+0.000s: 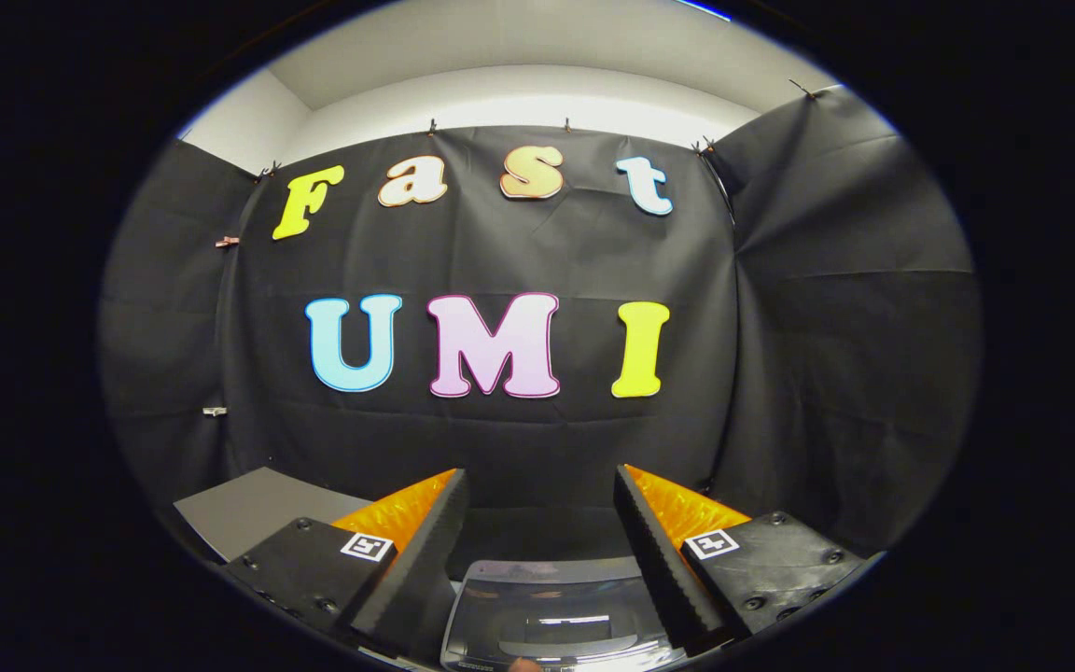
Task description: Put the clothes into the washing machine and then close the washing machine lid.
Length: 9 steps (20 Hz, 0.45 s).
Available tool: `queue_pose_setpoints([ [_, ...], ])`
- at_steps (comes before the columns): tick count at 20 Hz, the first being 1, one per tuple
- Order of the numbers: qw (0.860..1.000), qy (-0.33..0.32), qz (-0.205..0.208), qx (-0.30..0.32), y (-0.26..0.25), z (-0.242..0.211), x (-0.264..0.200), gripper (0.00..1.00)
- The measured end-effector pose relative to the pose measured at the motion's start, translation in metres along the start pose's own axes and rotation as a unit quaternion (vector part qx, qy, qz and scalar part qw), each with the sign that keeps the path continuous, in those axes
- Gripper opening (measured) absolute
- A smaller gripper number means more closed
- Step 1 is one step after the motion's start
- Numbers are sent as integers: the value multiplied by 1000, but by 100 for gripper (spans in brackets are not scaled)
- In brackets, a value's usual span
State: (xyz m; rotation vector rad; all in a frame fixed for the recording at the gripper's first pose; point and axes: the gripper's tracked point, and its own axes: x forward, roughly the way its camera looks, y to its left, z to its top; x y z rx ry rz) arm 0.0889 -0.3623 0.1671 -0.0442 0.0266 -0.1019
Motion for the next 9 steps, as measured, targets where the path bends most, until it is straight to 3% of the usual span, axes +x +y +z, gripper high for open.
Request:
queue_pose_setpoints([
  [9, 1000, 6, 4, -2, 5, -3, 2, 98],
])
